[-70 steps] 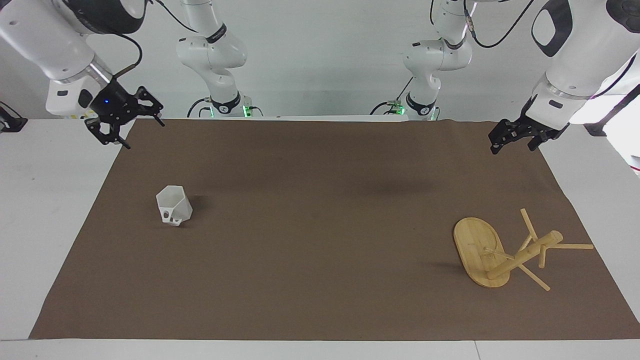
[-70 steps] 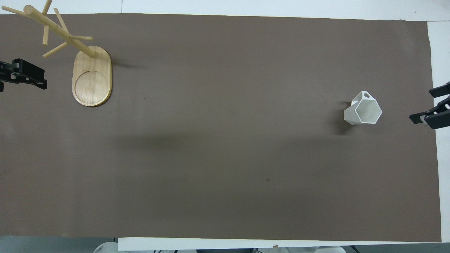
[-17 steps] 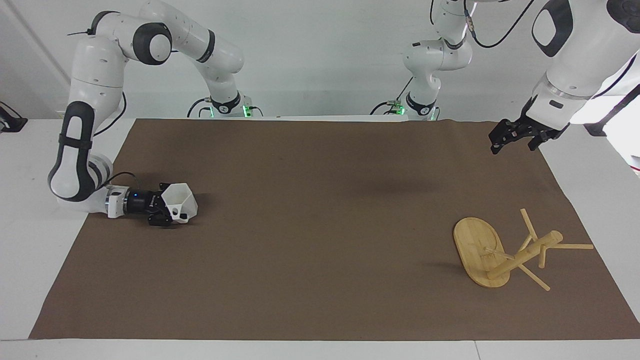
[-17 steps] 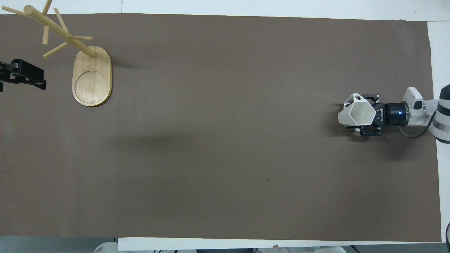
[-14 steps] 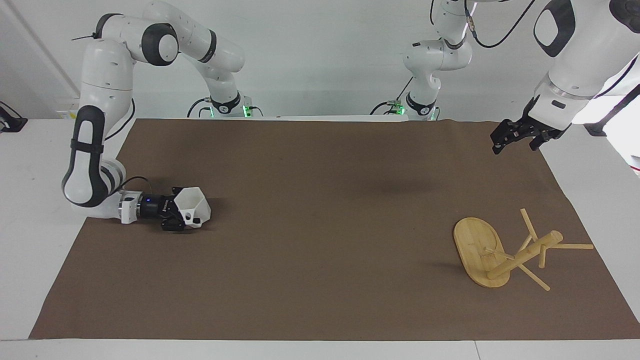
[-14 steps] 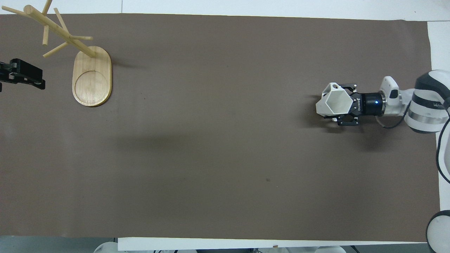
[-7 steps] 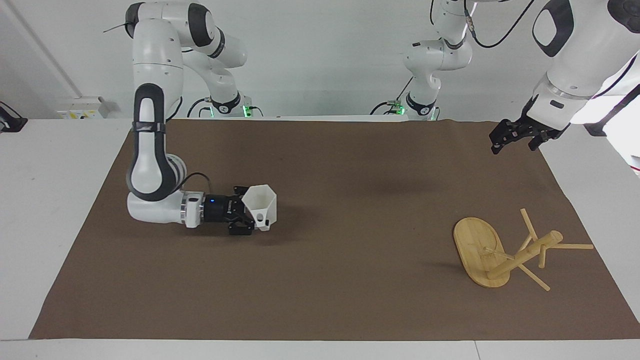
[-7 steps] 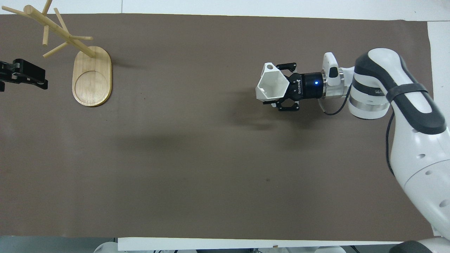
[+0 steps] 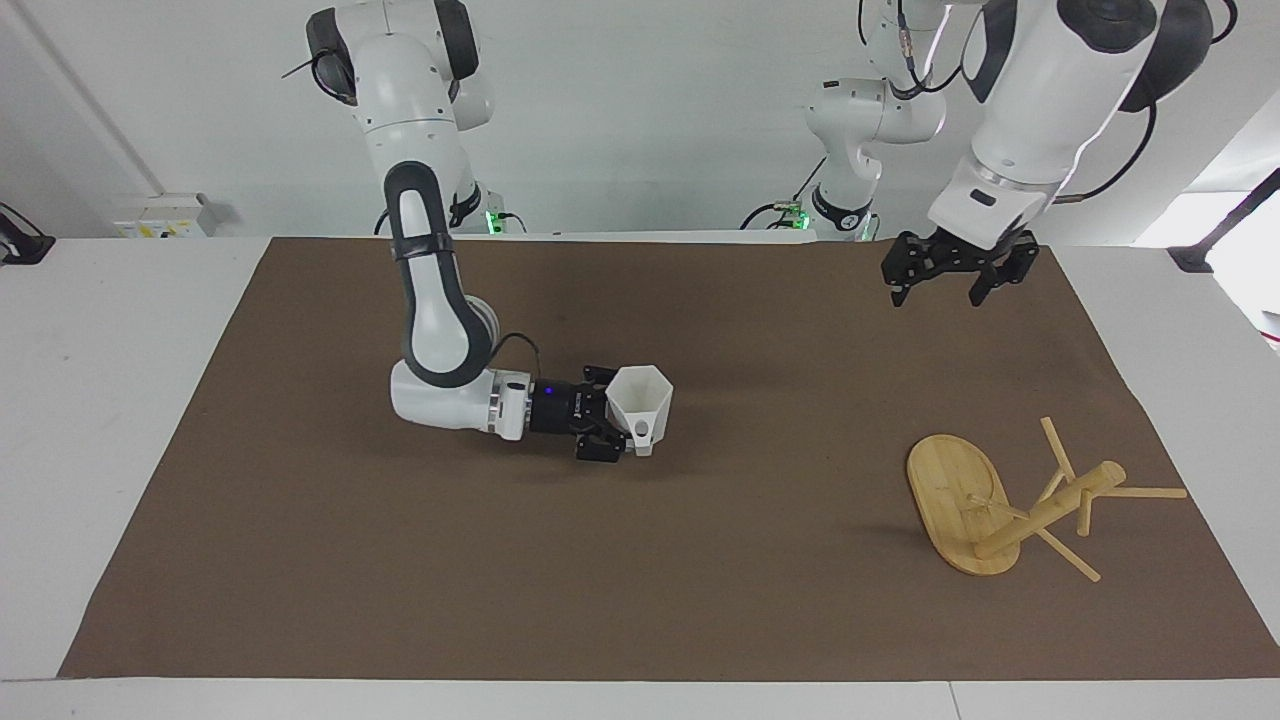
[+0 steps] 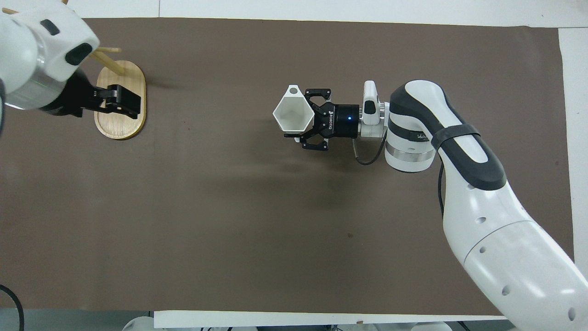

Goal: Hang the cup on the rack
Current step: 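Carry the mug with the right gripper while the left gripper reaches it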

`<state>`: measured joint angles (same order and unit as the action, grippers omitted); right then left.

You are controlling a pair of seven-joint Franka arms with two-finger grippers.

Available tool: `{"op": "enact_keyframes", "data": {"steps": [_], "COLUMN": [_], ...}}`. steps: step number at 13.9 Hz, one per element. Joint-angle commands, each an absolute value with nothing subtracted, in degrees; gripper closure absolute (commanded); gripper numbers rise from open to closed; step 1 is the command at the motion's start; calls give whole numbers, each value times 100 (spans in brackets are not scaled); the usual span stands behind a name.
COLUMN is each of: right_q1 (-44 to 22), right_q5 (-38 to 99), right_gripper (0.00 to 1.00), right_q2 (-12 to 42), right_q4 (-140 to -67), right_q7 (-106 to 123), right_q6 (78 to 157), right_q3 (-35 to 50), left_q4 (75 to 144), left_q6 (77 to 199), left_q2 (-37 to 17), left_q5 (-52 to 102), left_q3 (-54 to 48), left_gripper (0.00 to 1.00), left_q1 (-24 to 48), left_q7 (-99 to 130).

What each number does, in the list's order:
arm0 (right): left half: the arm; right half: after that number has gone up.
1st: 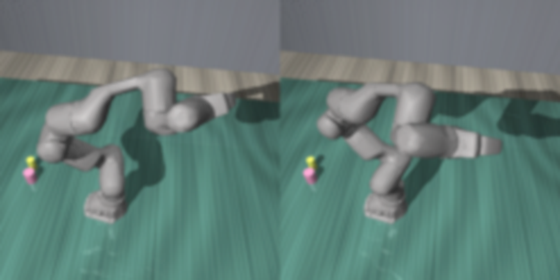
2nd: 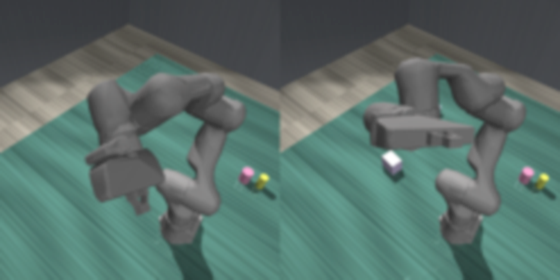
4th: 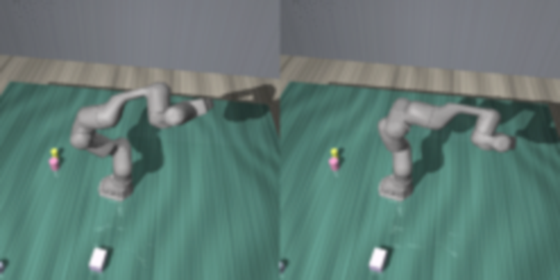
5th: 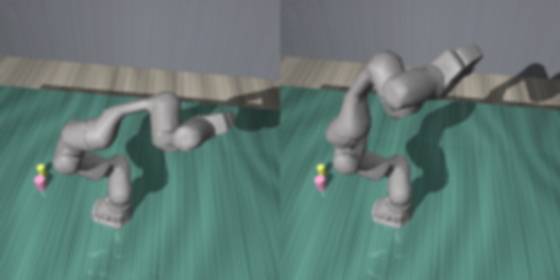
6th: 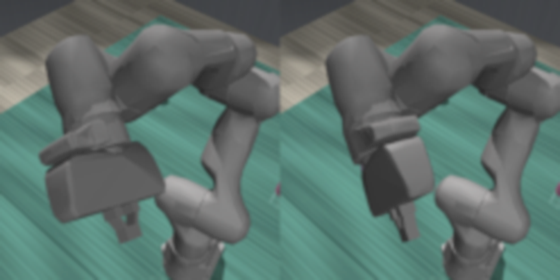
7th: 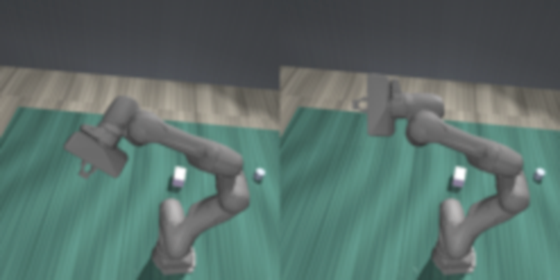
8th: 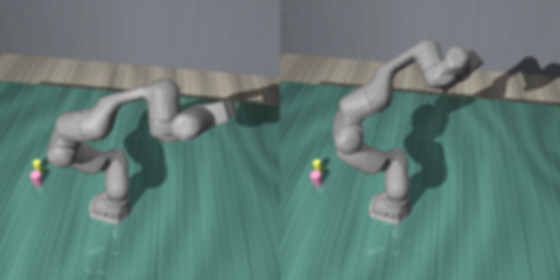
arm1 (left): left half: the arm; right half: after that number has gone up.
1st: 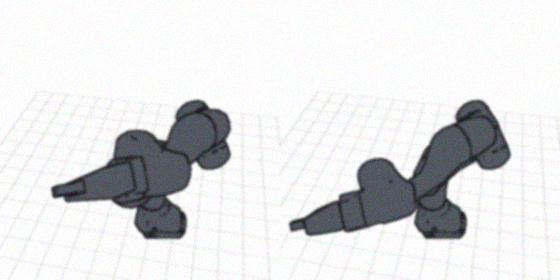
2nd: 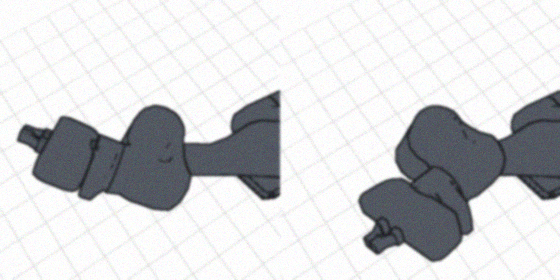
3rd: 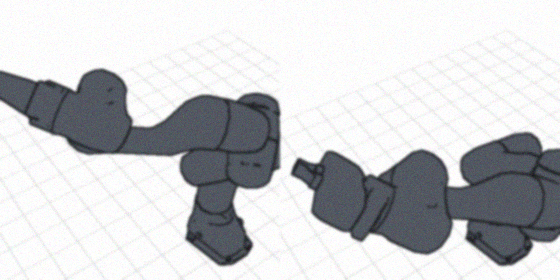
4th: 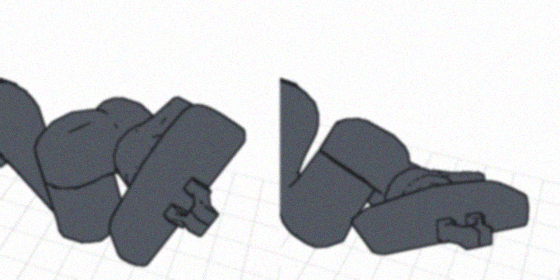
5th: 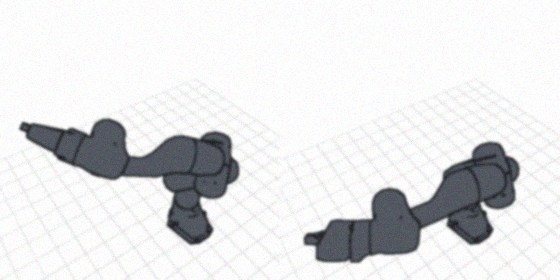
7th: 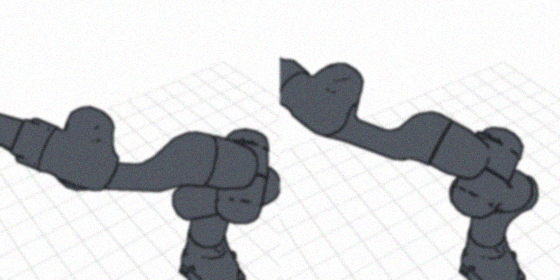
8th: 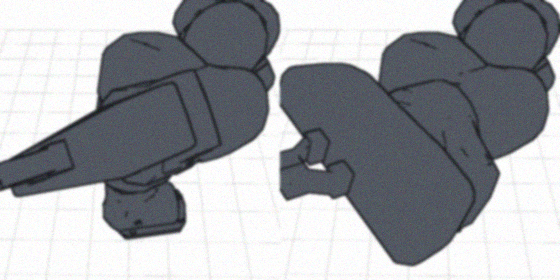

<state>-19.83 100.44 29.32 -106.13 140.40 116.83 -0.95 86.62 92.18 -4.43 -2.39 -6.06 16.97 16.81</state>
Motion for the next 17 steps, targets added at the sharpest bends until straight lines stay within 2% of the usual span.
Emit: {"op": "enact_keyframes", "data": {"steps": [1, 4, 6, 11, 13, 14, 15, 16, 17], "right_q1": [-2546, -3338, -3576, -3577, -3577, -3577, -3577, -3577, -3577], "right_q5": [10623, 12107, 12418, 12428, 12428, 12428, 12436, 12437, 12437], "right_gripper": [96, 96, 96, 96, 95, 95, 95, 95, 95], "right_q2": [2663, 2654, 2585, 2558, 2558, 2558, 2558, 2558, 2558], "right_q4": [-10732, -10732, -10731, -10723, -10723, -10723, -10723, -10723, -10723], "right_q7": [14124, 14386, 14484, 14502, 14502, 14502, 14502, 14502, 14502], "right_q6": [12548, 13129, 13490, 13500, 13500, 13500, 13500, 13509, 13509], "right_q3": [-105, -105, -105, -105, -105, -105, -105, -105, -105], "left_q4": [9026, 9026, 9052, 9755, 9975, 10002, 10002, 10019, 10115], "left_q6": [9711, 9992, 10133, 10730, 10942, 10986, 11030, 11126, 11327], "left_q2": [-307, -570, -737, -773, -782, -791, -843, -861, -861], "left_q5": [-211, -220, -220, -228, -220, -220, -220, -220, -220], "left_q3": [-536, -536, -536, -527, -527, -527, -527, -536, -536], "left_gripper": [0, 0, 0, 3, 9, 19, 41, 72, 97], "left_q1": [2126, 2443, 2583, 2663, 2654, 2654, 2646, 2619, 2602], "left_q7": [2327, 2759, 2987, 3023, 3023, 3032, 3058, 3059, 3041]}}
